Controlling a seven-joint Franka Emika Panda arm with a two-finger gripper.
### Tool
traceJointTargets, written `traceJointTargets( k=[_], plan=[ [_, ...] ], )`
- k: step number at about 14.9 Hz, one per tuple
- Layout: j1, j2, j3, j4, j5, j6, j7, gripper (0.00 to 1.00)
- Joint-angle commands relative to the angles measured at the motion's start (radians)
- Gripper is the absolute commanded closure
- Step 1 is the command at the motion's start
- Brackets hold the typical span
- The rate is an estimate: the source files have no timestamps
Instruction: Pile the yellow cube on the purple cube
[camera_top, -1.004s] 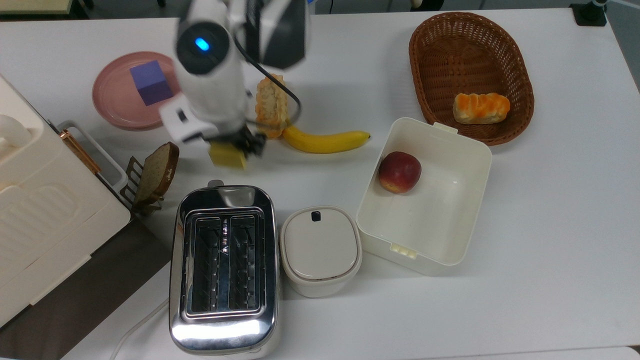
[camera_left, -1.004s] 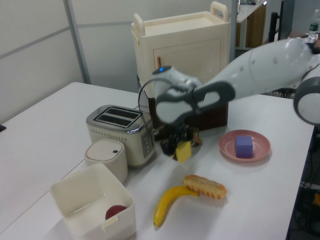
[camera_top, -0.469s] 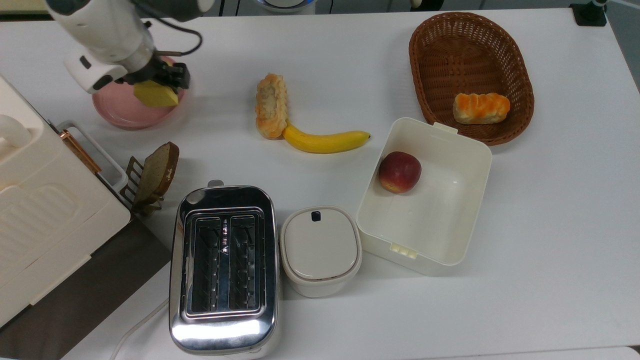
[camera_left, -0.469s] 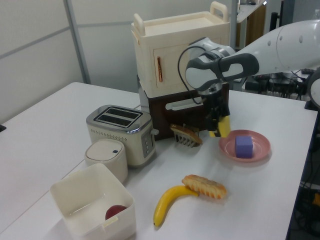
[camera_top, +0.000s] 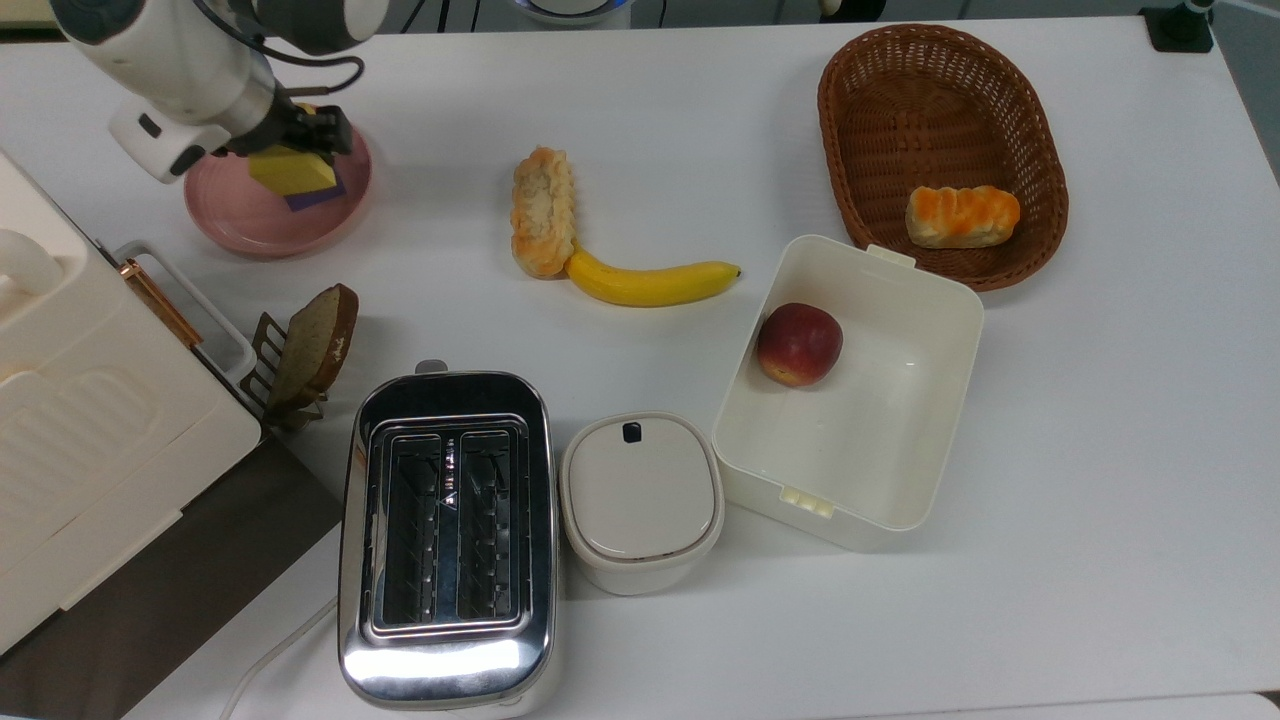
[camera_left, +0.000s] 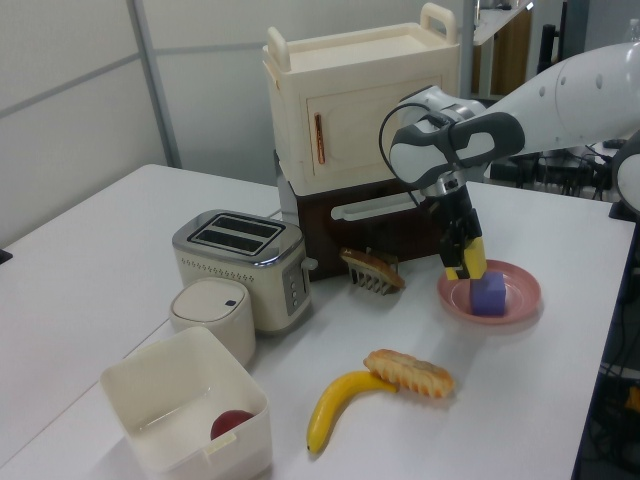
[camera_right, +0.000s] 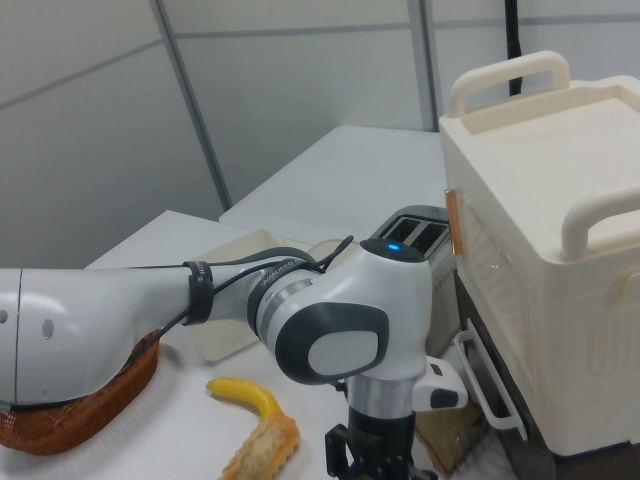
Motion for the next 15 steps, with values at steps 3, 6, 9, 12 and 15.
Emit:
traceJointTargets(
  k=[3, 6, 9, 12, 15],
  plan=[
    [0.015, -0.050, -0.054, -0.042, 0.008, -0.022, -0.091, 0.93],
    [0.017, -0.079, -0.086, -0.042, 0.008, -0.054, -0.176, 0.82],
    [0.017, -0.076, -0.088, -0.052, 0.008, -0.051, -0.176, 0.27],
    [0.017, -0.076, -0.089, -0.055, 0.008, -0.050, -0.180, 0.00],
    [0.018, -0.076, -0.089, -0.055, 0.008, -0.048, -0.180, 0.00]
  ],
)
